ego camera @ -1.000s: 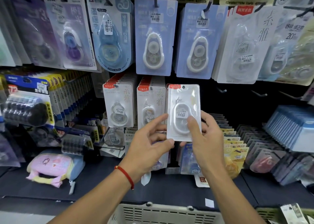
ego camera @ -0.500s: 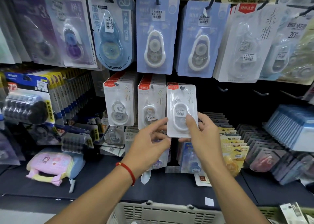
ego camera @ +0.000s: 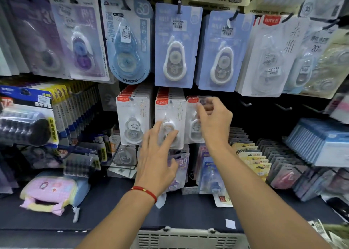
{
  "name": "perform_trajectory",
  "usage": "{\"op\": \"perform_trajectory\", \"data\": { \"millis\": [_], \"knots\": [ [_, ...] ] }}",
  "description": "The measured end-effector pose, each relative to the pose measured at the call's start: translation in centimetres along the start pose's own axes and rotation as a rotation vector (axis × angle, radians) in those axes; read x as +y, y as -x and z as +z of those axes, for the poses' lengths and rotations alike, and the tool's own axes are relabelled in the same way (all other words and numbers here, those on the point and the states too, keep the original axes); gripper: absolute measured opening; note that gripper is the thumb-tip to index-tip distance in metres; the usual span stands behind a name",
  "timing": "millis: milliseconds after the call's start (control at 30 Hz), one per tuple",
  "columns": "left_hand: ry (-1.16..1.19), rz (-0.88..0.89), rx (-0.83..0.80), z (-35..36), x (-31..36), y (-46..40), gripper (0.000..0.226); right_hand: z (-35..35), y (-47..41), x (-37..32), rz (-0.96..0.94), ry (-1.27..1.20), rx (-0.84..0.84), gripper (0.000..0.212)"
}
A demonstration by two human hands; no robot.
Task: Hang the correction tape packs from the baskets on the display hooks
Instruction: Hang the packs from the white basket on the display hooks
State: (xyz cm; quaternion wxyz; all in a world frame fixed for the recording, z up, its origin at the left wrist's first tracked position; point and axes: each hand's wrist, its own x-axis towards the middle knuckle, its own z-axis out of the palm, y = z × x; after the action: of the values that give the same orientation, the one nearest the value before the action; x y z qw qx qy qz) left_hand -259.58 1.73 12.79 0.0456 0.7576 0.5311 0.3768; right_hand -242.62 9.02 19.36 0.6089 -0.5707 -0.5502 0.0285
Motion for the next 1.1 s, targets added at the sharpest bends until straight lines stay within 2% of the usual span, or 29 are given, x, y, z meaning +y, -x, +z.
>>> {"op": "perform_trajectory", "data": {
  "millis": [167,267,567,867,1100],
  "knots": [
    [0.013,0.01,0.007,-0.2,-0.9,0.1,0.084,0.6,-0.4,0.7,-0.136,0.063,0.085,0.021],
    [0.033,0.024,0.027,-0.4,-1.0,0.1,0.085,0.5,-0.5,0.3,-0.239,0.129,0.102,0.017],
    [0.053,0.01,-0.004,-0.5,-0.6,0.3,0.084,-0.6,-0.8,1.3,-0.314,0.169,0.135,0.015],
    [0.04,0.026,-0.021,-0.2,-0.3,0.6,0.084,-1.2,-1.6,2.0,-0.288,0.096,0.04,0.018],
    [0.015,0.026,-0.051,-0.5,0.3,1.0,0.081,-2.5,0.7,1.5,-0.171,0.101,-0.045,0.029]
  ]
}}
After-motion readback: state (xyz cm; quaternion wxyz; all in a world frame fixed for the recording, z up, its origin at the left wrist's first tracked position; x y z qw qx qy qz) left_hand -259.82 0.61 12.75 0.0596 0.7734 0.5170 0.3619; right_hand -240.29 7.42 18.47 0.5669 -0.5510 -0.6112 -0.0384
